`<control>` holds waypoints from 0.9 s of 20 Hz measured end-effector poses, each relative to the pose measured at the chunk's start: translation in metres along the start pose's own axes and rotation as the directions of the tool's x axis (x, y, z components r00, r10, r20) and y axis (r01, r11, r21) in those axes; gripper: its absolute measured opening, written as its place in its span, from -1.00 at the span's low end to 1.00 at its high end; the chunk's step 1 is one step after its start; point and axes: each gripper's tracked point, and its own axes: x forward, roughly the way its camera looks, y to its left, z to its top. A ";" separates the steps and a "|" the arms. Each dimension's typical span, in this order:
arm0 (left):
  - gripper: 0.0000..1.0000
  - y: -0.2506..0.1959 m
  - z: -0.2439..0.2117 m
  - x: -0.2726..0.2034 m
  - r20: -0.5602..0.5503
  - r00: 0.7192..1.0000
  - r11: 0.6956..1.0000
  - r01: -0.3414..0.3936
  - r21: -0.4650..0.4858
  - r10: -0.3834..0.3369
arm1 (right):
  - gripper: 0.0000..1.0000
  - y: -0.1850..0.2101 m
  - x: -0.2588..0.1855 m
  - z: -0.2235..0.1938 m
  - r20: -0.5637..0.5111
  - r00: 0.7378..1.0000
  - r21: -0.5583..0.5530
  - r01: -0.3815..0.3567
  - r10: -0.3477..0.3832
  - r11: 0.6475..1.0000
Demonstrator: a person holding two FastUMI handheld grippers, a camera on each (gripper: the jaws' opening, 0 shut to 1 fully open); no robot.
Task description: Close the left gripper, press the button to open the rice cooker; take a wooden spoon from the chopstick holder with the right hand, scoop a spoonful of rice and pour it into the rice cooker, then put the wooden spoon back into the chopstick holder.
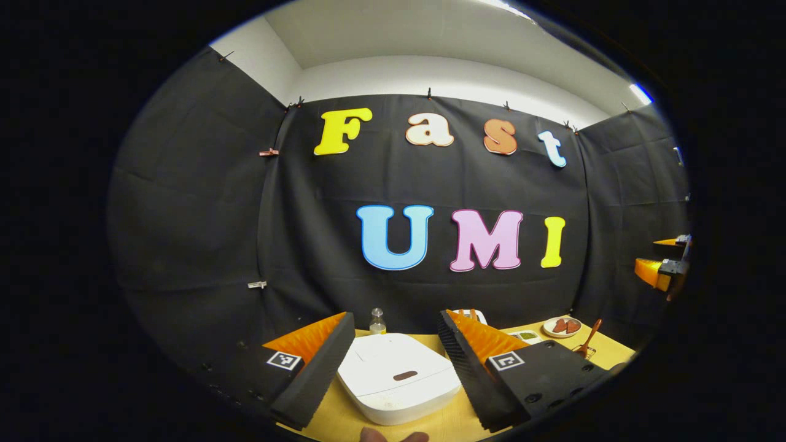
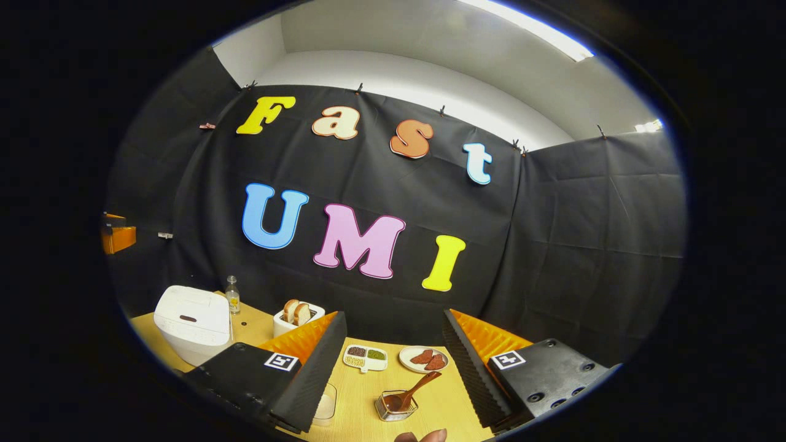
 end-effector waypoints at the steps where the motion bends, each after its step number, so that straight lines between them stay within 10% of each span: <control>1: 0.89 -0.002 0.001 0.000 0.004 1.000 1.000 0.022 -0.006 -0.022 | 0.95 0.000 -0.001 -0.002 -0.002 1.000 0.003 0.001 -0.001 1.000; 3: 0.67 -0.010 0.000 0.001 0.001 0.997 0.997 0.076 -0.029 -0.076 | 0.95 -0.001 -0.002 -0.003 -0.001 1.000 -0.004 0.002 -0.002 1.000; 6: -0.70 -0.019 -0.006 0.003 -0.032 0.988 0.988 0.154 0.001 -0.154 | 0.95 -0.002 -0.005 -0.005 0.002 1.000 -0.023 0.007 -0.007 1.000; 13: -0.87 -0.024 -0.050 0.025 -0.211 0.935 0.951 0.304 0.063 -0.285 | 0.95 -0.010 -0.012 -0.028 -0.037 0.999 -0.048 0.016 -0.018 0.999; 18: -0.88 -0.021 -0.104 0.059 -0.446 0.819 0.913 0.408 0.011 -0.361 | 0.94 -0.016 -0.015 -0.046 -0.082 0.996 -0.039 0.027 -0.030 0.999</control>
